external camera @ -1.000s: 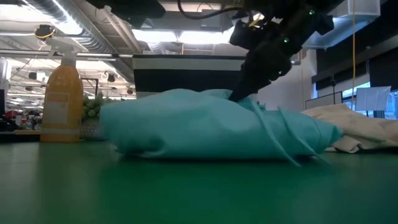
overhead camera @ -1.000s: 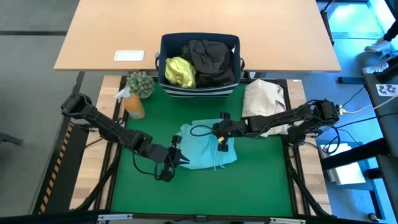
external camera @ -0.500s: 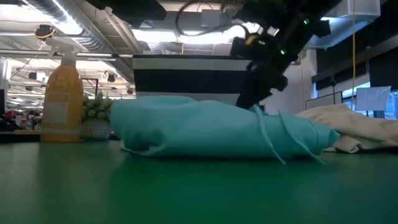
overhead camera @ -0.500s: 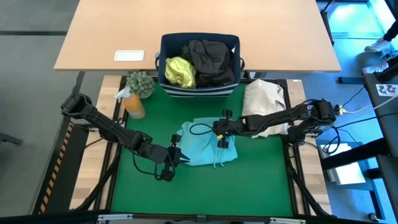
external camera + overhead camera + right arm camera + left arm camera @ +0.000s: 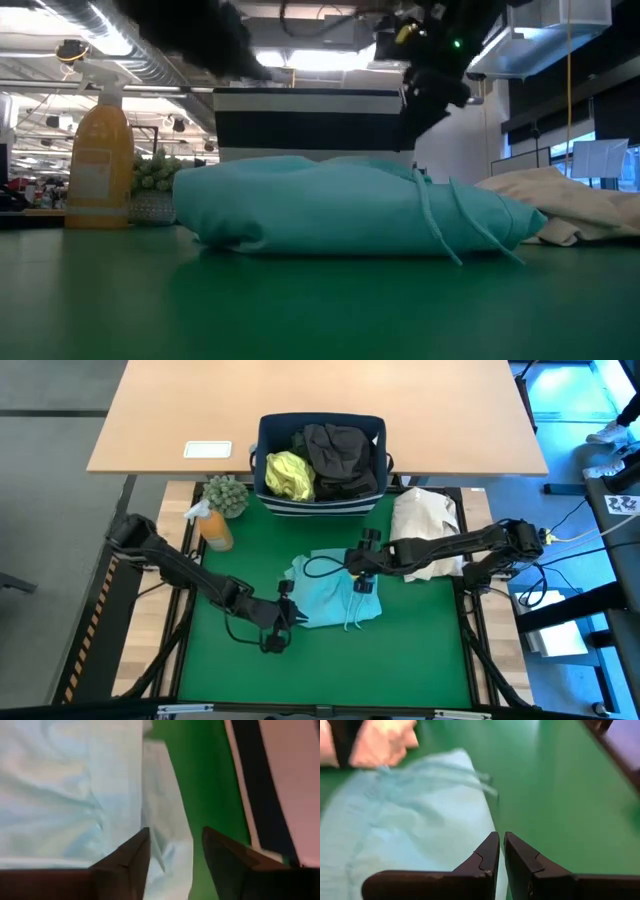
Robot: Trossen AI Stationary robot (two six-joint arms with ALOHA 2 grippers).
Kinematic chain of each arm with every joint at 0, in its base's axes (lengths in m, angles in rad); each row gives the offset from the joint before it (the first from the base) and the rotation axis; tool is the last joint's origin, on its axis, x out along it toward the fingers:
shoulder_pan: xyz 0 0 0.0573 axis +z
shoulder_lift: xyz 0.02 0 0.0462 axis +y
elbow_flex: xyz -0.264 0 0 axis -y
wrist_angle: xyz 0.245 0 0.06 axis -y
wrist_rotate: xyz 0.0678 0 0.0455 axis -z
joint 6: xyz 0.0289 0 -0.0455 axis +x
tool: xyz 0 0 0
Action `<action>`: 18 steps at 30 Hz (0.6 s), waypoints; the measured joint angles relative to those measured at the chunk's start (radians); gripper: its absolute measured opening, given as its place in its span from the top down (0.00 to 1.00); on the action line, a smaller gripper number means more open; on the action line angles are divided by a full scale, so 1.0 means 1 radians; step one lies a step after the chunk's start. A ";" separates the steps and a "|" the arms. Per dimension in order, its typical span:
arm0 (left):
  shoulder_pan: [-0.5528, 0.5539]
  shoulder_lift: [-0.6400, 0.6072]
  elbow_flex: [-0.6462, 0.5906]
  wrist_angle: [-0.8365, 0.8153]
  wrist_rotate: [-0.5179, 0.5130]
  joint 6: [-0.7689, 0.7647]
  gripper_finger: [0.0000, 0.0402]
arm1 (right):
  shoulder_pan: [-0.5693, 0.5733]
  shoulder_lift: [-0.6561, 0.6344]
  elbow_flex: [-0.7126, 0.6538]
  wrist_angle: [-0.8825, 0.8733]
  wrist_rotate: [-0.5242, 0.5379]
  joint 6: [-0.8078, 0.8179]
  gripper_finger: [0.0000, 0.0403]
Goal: Fold laundry
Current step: Fold the blue shorts
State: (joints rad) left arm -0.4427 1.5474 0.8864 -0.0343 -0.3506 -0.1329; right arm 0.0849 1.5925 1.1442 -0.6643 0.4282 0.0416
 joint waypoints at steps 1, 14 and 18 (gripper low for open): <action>0.000 0.024 0.000 0.003 0.000 -0.004 0.94 | 0.000 0.000 -0.012 -0.001 0.005 0.004 0.65; 0.038 0.141 0.000 -0.024 -0.003 -0.103 0.94 | -0.139 0.000 -0.263 0.187 -0.166 0.017 0.95; 0.051 0.142 0.000 -0.048 -0.004 -0.105 0.94 | -0.121 0.000 -0.316 0.248 -0.246 0.055 0.99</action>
State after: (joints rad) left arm -0.3919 1.6890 0.8860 -0.0827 -0.3546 -0.2375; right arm -0.0361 1.5921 0.8284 -0.4160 0.1818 0.0965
